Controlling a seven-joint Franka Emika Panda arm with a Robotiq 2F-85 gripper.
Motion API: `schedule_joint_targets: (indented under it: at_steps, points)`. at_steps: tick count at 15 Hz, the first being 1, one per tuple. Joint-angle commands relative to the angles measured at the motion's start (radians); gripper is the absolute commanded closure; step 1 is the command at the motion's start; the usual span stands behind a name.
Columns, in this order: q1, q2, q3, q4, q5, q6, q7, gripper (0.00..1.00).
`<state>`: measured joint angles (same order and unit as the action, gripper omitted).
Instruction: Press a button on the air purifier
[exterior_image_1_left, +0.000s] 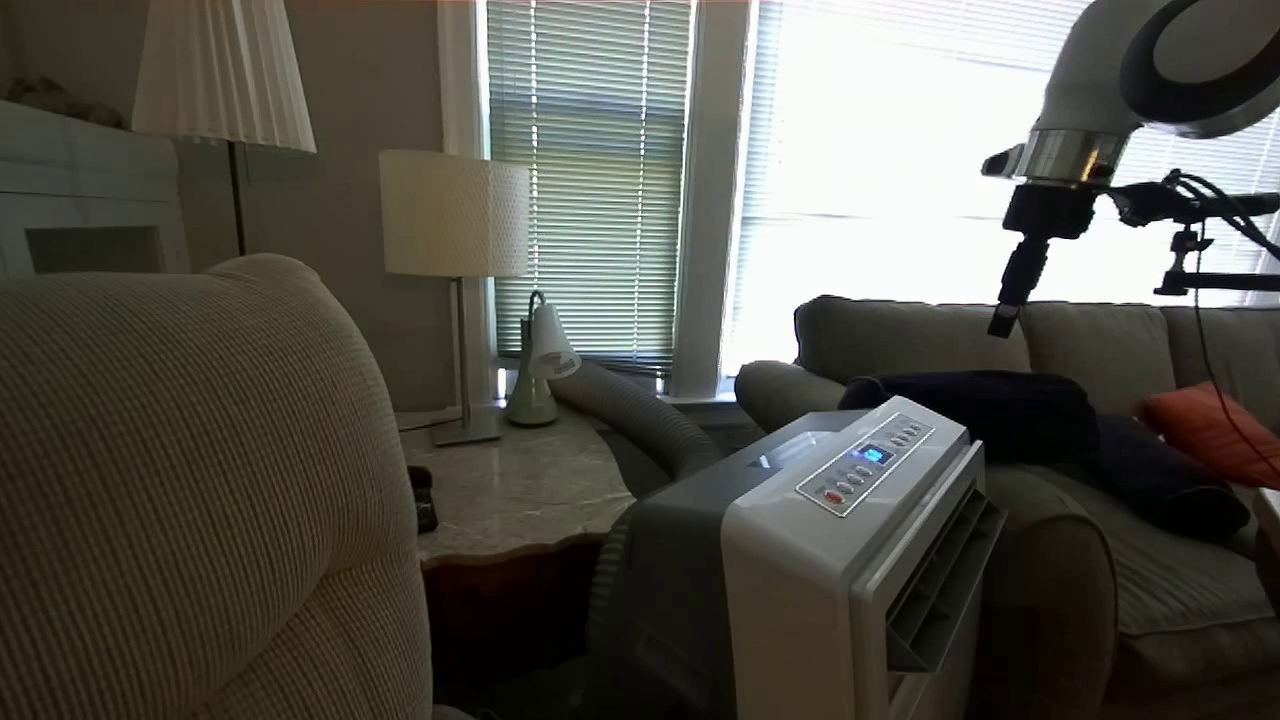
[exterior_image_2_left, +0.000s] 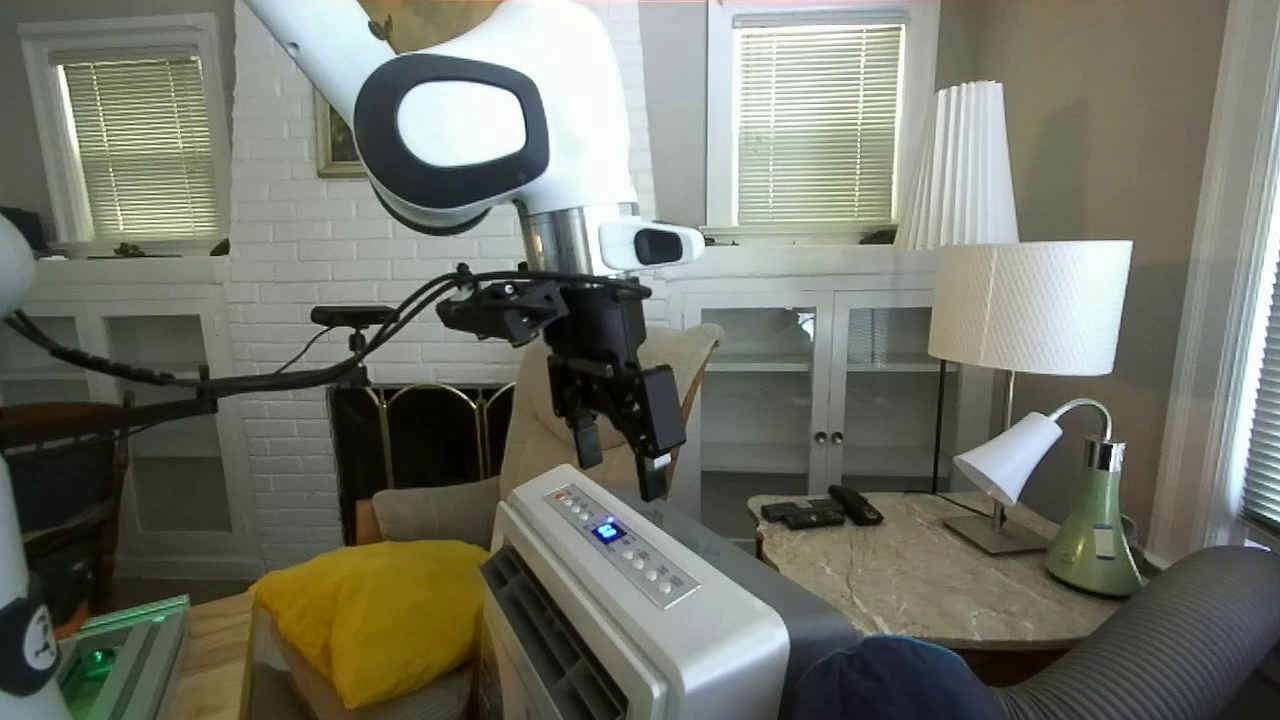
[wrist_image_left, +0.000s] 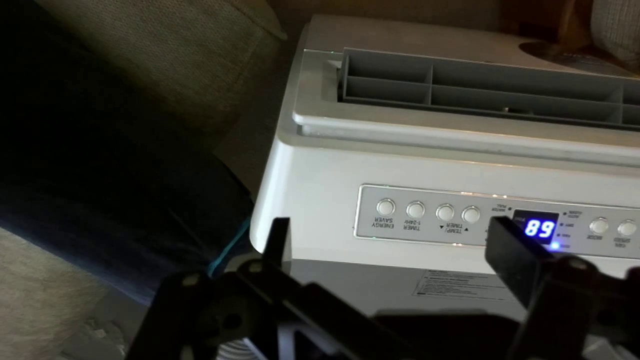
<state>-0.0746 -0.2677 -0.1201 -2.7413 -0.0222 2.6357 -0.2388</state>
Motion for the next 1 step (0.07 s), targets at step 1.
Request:
schedule_joint_targets:
  at_steps: [1]
  points:
    - [0.003,-0.001,-0.003,0.001,-0.003,-0.003,0.003,0.00]
